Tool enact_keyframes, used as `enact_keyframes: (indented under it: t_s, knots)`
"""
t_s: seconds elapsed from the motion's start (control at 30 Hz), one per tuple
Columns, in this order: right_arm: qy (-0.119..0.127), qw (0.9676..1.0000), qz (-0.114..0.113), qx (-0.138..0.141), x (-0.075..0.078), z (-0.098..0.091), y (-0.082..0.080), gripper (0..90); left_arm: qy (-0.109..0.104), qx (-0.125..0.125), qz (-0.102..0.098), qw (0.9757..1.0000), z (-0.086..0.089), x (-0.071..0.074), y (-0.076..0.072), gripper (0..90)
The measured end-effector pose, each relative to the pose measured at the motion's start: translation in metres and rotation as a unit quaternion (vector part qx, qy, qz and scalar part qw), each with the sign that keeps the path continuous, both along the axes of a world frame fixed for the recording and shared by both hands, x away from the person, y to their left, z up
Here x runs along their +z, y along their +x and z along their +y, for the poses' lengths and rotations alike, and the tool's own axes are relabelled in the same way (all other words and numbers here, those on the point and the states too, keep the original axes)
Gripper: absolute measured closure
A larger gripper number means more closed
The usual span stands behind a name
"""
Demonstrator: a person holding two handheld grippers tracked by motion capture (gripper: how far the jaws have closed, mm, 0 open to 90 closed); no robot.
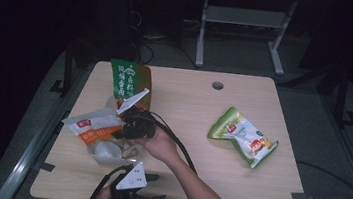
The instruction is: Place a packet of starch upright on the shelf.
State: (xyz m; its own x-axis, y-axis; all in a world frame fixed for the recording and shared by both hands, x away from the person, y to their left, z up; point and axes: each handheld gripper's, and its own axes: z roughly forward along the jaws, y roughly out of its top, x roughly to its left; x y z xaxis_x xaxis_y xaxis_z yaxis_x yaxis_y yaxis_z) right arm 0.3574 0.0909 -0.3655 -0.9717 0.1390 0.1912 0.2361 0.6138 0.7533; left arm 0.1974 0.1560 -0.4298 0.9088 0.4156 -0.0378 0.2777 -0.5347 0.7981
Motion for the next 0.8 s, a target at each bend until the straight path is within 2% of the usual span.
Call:
enact_keyframes:
  t_s: [0.4,0.6,0.77,0.8]
  knots:
    - [-0.002,1.0,0.002,-0.004,-0.014,-0.011,-0.006,89.0,0.003,-0.001,0.001,1.0,-0.001,-0.001,0.0,39.1]
    - [-0.007,0.9998,0.013,-0.011,-0.024,-0.018,-0.007,89.0,0.008,-0.002,0.001,1.0,-0.001,-0.001,0.001,39.1]
    - [-0.014,0.9998,0.012,-0.009,-0.03,-0.021,-0.006,89.0,0.008,-0.003,0.001,1.0,-0.002,-0.002,0.0,39.1]
    - [-0.013,0.9996,0.019,-0.012,-0.03,-0.022,-0.007,89.1,0.008,-0.003,0.001,1.0,-0.002,-0.002,0.0,39.1]
